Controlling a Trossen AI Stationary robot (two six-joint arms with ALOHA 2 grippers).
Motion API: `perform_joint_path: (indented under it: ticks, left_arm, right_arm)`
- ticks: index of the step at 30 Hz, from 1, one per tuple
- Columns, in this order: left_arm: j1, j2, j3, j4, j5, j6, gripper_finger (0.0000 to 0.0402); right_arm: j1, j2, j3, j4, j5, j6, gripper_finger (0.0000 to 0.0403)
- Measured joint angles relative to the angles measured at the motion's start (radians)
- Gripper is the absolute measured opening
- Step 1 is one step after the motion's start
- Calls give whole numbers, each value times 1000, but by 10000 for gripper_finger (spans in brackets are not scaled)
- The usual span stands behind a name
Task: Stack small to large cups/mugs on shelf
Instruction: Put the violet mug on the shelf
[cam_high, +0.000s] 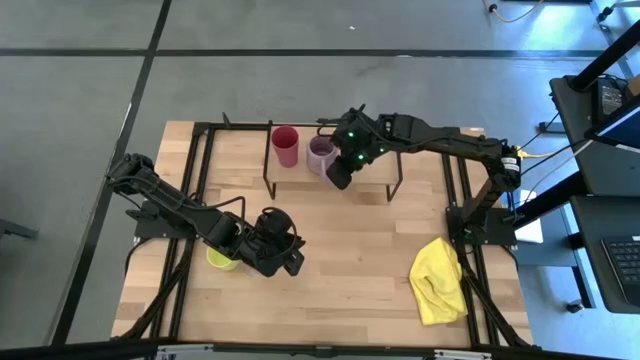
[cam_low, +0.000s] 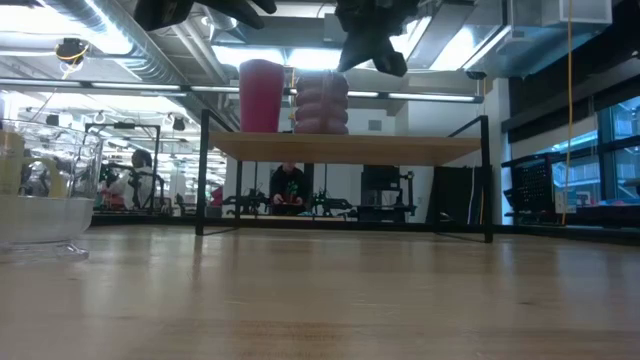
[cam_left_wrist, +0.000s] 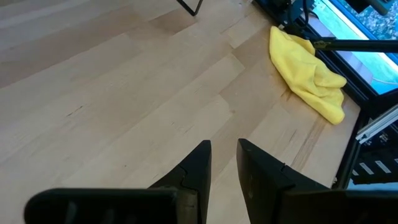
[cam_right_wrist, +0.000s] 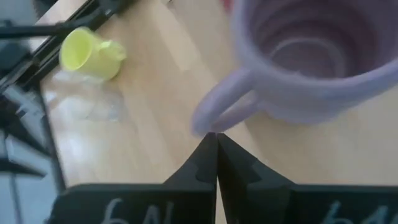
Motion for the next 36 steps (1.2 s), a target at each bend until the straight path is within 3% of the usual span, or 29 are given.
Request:
perform_joint_path:
  ticks: [10, 26, 36]
  left_arm:
    - [0, 0, 0, 0, 0, 3, 71]
    - [-9, 0, 0, 0, 23, 19, 71]
    - [-11, 0, 0, 0, 22, 20, 71]
  right_arm:
    - [11, 0, 0, 35, 57, 11, 6]
    - [48, 39, 0, 71, 50, 25, 6]
    - [4, 14, 0, -63, 115, -29, 6]
